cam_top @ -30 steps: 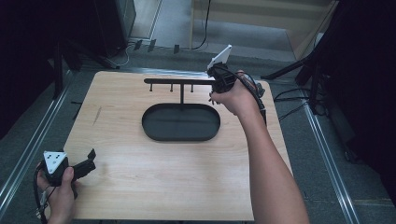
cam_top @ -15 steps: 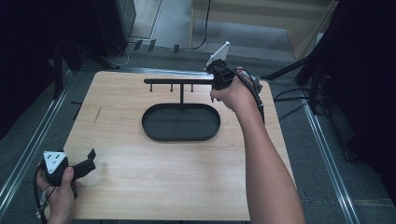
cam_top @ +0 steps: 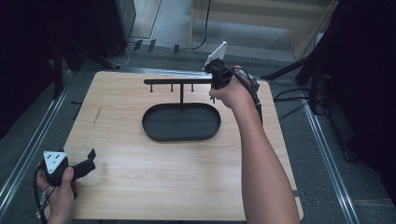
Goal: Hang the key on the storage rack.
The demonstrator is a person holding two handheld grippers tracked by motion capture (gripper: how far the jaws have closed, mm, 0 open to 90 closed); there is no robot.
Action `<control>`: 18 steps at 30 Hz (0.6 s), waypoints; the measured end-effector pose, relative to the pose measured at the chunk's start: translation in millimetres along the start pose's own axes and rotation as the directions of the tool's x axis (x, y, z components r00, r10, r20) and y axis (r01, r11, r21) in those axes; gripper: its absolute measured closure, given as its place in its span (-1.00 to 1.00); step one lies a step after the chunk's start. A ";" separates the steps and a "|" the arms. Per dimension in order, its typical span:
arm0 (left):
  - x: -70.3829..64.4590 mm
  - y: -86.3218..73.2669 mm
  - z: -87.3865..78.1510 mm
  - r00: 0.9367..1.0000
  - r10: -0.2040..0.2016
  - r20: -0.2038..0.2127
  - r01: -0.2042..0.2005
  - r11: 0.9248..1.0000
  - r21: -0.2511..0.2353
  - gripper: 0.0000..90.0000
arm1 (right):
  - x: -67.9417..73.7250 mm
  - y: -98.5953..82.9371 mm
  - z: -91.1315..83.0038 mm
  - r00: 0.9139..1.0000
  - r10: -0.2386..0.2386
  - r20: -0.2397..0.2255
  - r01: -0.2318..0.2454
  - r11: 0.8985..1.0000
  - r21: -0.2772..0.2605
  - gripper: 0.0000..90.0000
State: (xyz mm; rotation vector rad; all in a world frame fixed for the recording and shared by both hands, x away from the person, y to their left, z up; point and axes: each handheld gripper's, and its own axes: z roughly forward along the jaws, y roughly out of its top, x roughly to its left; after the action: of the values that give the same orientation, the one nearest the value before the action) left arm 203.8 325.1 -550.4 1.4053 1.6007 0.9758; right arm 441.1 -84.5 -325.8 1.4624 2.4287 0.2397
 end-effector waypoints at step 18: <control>-0.1 0.1 0.1 1.000 0.005 0.000 -0.005 1.000 0.003 -1.00 | 4.0 0.8 -5.7 0.993 -0.068 0.096 0.078 0.992 -0.103 1.00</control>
State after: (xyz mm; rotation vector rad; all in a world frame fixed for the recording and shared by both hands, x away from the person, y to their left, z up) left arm 203.9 325.1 -550.4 1.4118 1.6000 0.9760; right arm 438.1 -80.6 -320.9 1.3075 2.3523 0.2754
